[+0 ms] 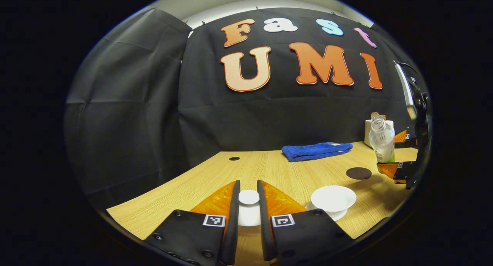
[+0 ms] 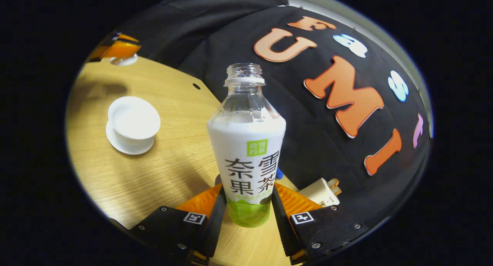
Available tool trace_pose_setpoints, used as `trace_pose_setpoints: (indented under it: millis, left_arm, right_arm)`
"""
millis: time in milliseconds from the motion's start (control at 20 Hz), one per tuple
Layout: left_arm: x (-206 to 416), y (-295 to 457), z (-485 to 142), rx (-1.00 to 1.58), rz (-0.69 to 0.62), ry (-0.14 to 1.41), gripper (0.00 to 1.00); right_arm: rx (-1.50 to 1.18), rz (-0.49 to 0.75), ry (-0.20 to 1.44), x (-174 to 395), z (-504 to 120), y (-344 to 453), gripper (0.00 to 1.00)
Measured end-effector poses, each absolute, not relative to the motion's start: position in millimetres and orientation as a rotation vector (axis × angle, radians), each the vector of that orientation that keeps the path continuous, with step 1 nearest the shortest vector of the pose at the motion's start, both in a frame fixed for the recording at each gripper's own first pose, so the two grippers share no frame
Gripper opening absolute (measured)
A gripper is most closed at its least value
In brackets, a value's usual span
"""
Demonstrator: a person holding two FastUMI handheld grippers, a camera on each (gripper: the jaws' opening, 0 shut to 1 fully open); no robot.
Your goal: Open the teacup lid with one hand, grasp the water bottle and pour water into the teacup with the other hand; after pouring, place the water bottle on the coaster and then close the teacup lid.
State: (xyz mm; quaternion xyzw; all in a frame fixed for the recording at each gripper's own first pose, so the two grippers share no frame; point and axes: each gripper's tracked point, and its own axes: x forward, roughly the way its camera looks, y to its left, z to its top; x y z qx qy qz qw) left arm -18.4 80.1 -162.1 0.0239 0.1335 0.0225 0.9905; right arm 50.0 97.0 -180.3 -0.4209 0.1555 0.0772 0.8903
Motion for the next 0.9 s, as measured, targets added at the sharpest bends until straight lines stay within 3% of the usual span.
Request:
trace_pose_setpoints:
  millis: [100, 150, 300, 900]
  left_arm:
    - [-20, 82, -164, 0.041, 0.046, 0.268, 0.26]
    - [-20, 84, -163, 0.041, 0.047, 0.268, 0.29]
    - [-21, 90, -164, 0.052, 0.052, 0.267, 0.26]
    - [-25, 97, -166, 0.043, 0.05, 0.261, 0.29]
  right_arm:
    - [-0.978, 0.163, 0.292, 49, -181, 99, 0.66]
    - [-1.012, 0.164, 0.284, 49, -182, 98, 0.66]
    - [-1.067, 0.188, 0.272, 49, -180, 99, 0.66]
    - [-1.435, 0.222, 0.16, 52, -180, 99, 0.66]
